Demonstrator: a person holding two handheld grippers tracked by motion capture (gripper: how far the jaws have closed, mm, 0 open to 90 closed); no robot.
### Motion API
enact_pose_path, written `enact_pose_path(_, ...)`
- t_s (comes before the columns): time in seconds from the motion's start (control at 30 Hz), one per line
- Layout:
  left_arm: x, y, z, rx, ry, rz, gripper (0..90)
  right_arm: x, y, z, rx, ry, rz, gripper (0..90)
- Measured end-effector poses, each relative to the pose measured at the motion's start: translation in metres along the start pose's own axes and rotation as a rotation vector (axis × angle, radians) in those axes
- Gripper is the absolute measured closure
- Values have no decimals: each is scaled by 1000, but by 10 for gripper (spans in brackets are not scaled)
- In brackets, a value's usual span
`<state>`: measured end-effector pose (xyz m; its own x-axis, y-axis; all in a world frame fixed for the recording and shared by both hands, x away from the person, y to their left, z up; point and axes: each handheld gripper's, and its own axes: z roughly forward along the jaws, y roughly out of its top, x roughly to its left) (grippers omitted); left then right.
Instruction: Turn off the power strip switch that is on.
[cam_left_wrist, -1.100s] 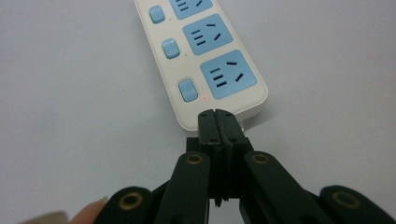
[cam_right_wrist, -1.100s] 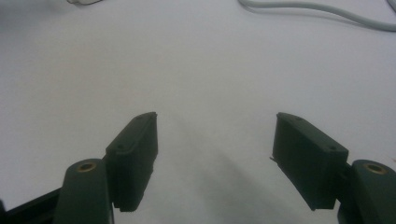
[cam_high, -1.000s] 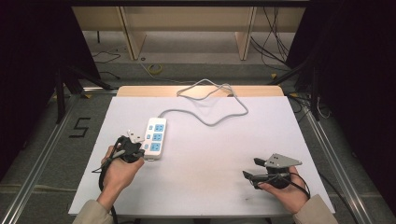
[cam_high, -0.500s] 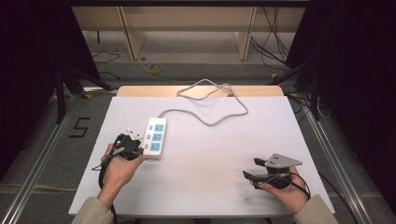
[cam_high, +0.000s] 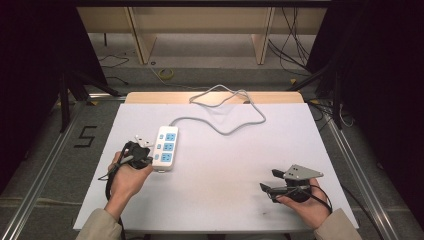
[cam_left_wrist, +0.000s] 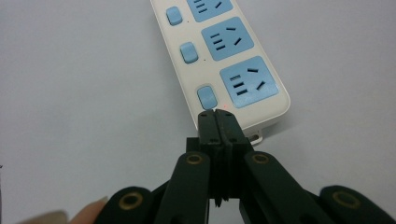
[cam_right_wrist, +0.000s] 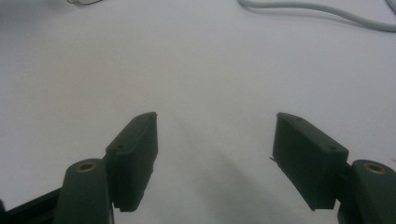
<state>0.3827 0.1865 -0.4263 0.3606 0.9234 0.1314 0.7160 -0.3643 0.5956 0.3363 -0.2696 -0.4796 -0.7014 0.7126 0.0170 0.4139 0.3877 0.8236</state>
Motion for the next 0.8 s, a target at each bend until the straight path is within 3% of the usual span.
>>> enact_pose_path(0.8,-1,10,7,14,7,4,899,0,0,0,1,2,-1,319)
